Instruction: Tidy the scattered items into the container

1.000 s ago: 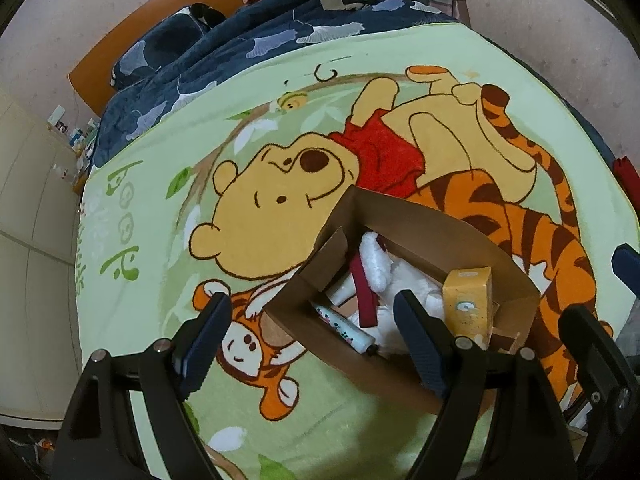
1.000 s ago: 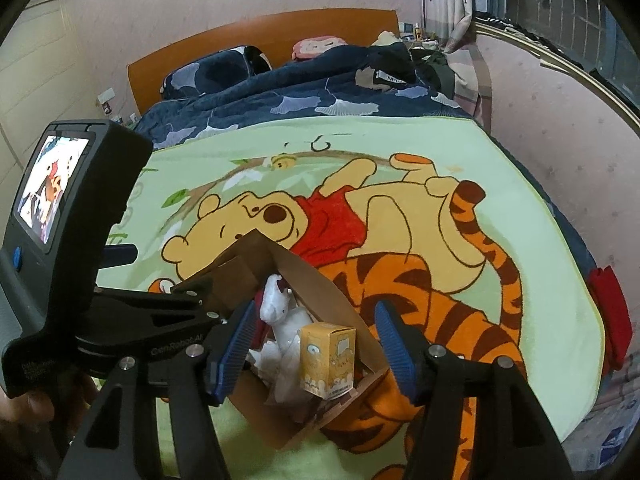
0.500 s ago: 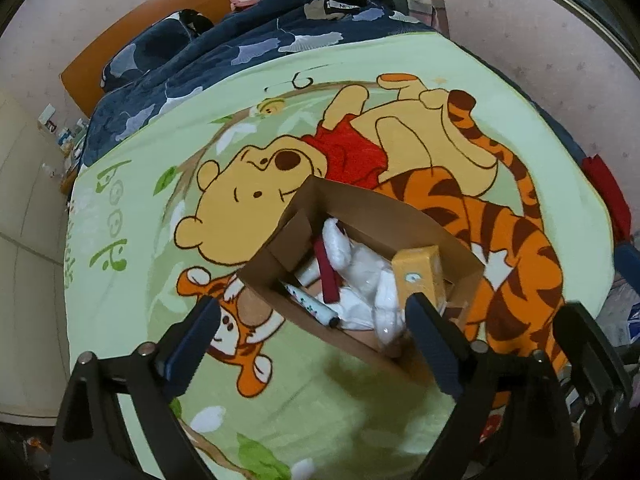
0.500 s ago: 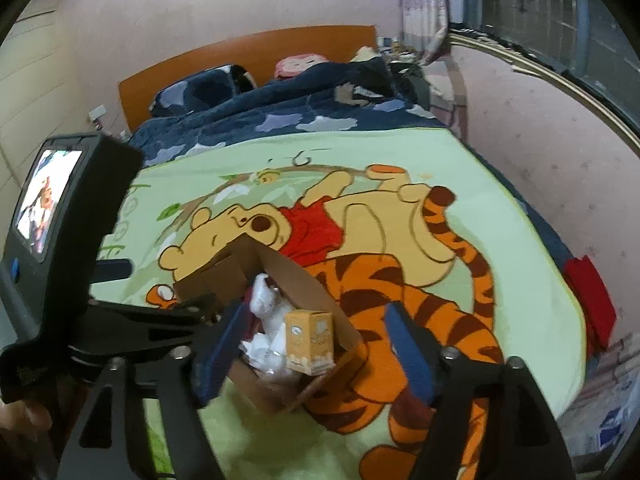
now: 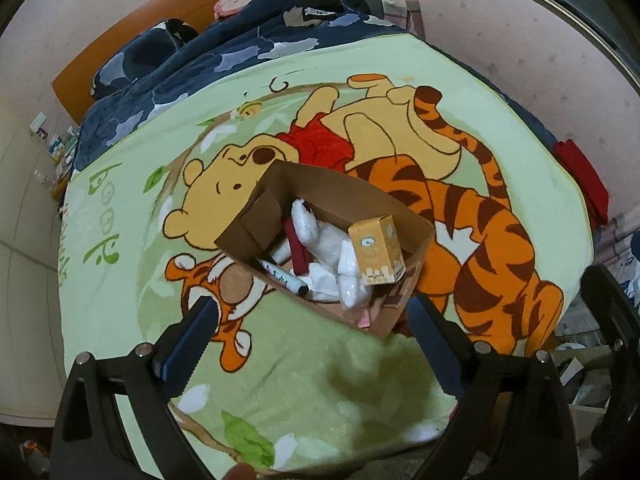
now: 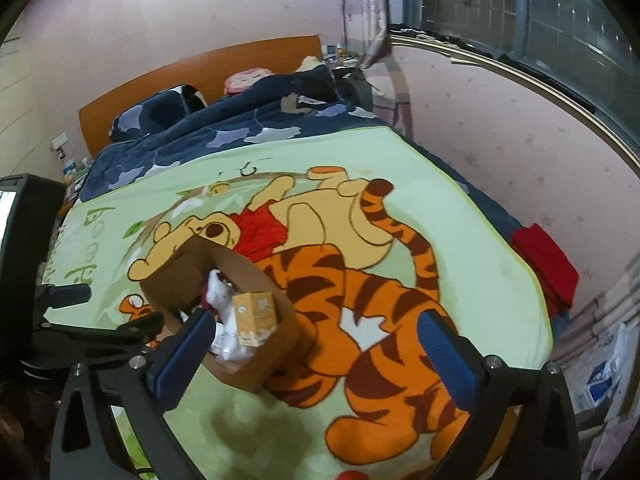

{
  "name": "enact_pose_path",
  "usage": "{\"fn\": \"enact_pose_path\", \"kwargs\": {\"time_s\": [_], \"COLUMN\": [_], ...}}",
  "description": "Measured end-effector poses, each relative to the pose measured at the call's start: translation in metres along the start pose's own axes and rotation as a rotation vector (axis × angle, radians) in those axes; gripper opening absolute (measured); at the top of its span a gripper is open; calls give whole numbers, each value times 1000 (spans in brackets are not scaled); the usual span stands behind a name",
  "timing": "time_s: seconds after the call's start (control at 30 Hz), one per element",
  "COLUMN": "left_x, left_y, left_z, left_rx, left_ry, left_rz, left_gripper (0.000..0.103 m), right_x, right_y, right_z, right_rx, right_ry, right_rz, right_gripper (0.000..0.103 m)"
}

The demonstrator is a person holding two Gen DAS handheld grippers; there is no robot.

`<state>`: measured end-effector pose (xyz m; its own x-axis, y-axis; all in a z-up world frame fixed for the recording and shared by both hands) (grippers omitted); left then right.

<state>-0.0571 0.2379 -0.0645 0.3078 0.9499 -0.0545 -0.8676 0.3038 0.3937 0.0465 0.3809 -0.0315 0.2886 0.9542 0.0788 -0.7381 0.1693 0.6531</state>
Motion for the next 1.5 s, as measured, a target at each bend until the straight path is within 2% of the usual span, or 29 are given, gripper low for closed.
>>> {"fn": "enact_pose_path", "kwargs": {"time_s": [0.1,0.33,0.83,1.5], "left_x": [-2,1,35,37], "left_y": [-3,-10,-22,-23], "left_z": [4,9,4,6], "left_rx": [3,-2,-50,-49], "left_ry": [37,44,-30,-70], "left_rz": [21,28,-23,-24], "left_gripper": [100,100,100,103], "right_x": [7,13,23,17], "right_y": [-8,-19,-29,-28], "right_z": [6,13,20,23], "right_rx": [-4,-14,-16,-3], "right_ry": [-9,-13,-26,-17], "right_rz": [-7,-2,-3,14], "right_gripper": [103,103,103,103]}}
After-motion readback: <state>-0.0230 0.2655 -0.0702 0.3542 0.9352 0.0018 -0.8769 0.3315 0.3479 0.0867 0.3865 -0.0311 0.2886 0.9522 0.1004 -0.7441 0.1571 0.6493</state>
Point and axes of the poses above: each gripper's, at about its wrist camera, not at the fingertips, and z roughly against the way its jaws point, x to its right, y to its top, the point moved 4 cm from there along -z, roughly the way its jaws point, and after that the axes turned 9 degrees about z, right-handed, at the moved point
